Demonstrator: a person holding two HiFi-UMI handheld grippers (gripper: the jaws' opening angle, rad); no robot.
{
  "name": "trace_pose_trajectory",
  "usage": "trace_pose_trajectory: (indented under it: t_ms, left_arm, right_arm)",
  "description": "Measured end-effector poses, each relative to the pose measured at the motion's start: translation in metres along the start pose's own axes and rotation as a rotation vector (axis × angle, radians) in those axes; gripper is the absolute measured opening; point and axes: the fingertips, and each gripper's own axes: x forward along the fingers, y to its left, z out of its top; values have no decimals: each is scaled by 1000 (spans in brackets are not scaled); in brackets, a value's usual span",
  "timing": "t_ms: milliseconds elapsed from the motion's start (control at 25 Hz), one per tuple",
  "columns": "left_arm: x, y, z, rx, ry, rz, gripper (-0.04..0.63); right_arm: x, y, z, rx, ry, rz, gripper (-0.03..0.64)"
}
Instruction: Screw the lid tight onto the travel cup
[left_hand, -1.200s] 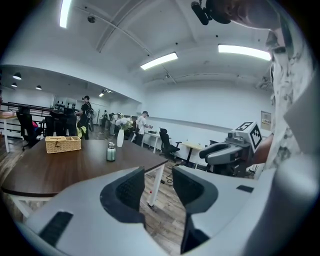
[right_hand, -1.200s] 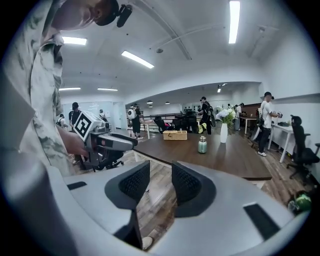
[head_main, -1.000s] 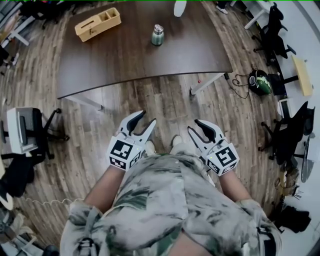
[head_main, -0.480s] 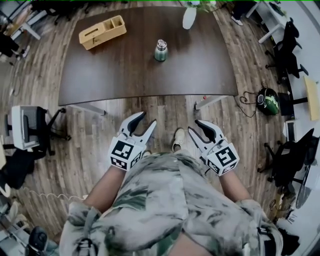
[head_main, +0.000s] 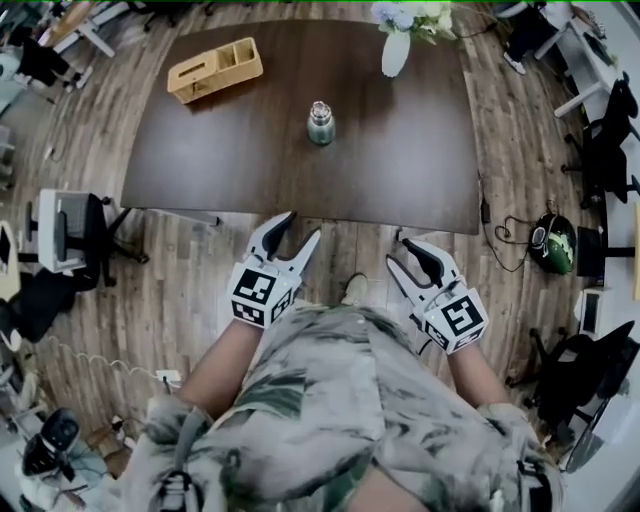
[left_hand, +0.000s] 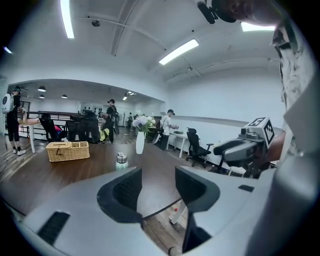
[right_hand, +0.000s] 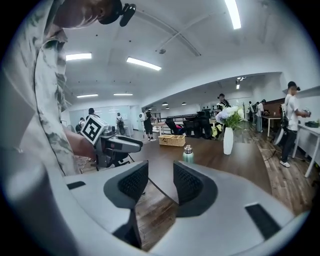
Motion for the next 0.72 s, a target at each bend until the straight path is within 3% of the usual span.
trace_pose_trajectory:
  t_ms: [360,720]
  left_arm:
    - [68,26,-5,-29,47,96,261]
    - [135,88,-21,12,111,103,311]
  right_arm:
    - [3,-62,-7,11,3,33,196]
    - [22,-99,6,49,17,-74,218]
